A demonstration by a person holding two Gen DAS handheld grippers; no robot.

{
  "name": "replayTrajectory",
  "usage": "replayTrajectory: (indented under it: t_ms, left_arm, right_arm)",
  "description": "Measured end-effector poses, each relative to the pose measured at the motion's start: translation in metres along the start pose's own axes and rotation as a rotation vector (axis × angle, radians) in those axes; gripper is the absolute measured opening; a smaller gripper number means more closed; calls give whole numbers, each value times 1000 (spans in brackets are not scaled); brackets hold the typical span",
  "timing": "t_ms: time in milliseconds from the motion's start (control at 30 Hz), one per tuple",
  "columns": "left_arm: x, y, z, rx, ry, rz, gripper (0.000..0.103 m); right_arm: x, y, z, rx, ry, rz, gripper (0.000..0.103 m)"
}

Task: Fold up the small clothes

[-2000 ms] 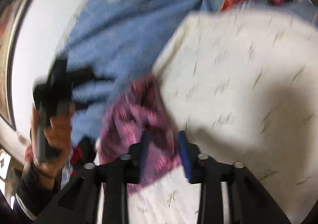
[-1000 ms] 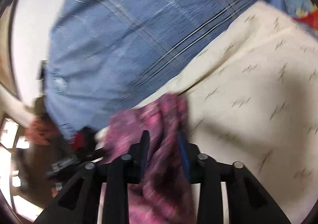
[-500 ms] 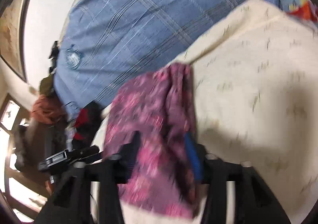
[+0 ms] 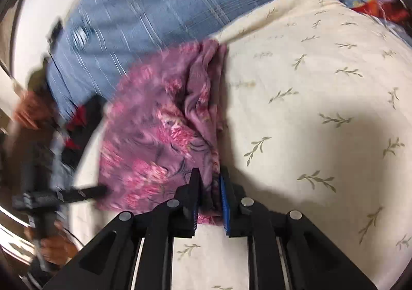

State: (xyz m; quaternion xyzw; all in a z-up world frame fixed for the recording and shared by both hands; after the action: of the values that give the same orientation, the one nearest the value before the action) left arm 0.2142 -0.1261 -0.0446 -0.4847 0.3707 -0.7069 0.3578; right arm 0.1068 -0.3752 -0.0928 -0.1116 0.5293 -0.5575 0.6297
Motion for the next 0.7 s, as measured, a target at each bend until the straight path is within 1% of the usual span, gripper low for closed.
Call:
replayTrajectory:
  t_ms: [33, 133, 167, 233, 300, 333, 367, 400, 433, 500, 567, 600, 633, 667, 700]
  left_arm:
    - [-1, -5, -2, 8, 1, -7, 52]
    - [3, -21, -4, 64, 2, -70, 52]
    - [5, -26, -3, 84, 1, -94, 52]
    - [15, -26, 1, 98, 24, -106, 52]
    - [30, -14, 6, 80, 47, -87, 53]
    - [32, -5, 5, 66, 59, -63, 53]
    - [32, 3, 5, 46, 69, -35, 53]
    - [33, 9, 5, 36, 78, -24, 53]
    - [34, 11, 5, 42, 86, -23, 53]
    - [34, 0, 2, 44, 104, -61, 53]
    - [31, -18, 6, 61, 118, -127, 53]
    - [30, -28, 14, 91, 121, -133, 53]
    - [27, -35, 22, 116, 120, -130, 54]
    - [25, -41, 35, 140, 111, -126, 58]
    - [21, -44, 50, 159, 94, -115, 61]
  right_arm:
    - [0, -5, 3, 4, 20, -6, 26]
    - [-13, -28, 18, 100, 5, 32, 27]
    - [-21, -32, 23, 123, -21, 58, 29]
    - [-35, -23, 34, 115, -59, 85, 33]
    - [-46, -6, 38, 92, -88, 104, 33]
    - [-49, 6, 41, 83, -102, 84, 34]
    - [-48, 21, 42, 72, -121, 27, 29]
    - [-45, 30, 39, 54, -138, -34, 25]
    - [-43, 40, 37, 35, -154, -70, 16]
    - [-41, 43, 34, 49, -145, -68, 16]
    - [-45, 35, 38, 38, -123, -38, 24]
    - [-48, 29, 43, 53, -113, 1, 24]
    - [-50, 21, 50, 77, -97, 49, 29]
    - [-47, 13, 58, 93, -75, 93, 41]
    - [-45, 10, 69, 108, -38, 141, 49]
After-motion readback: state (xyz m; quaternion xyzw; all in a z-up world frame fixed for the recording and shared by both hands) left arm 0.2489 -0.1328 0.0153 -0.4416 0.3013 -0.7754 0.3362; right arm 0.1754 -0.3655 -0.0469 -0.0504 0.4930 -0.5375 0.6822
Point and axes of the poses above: each gripper's, at about its wrist camera, not at the fingertips, and y roughly the way its jaws point, x to its right, z to its top, the point moved 3 cm from there along y, roughly the way its jaws point, and after that the axes turned 1 degree about z, right-handed, at the moved point
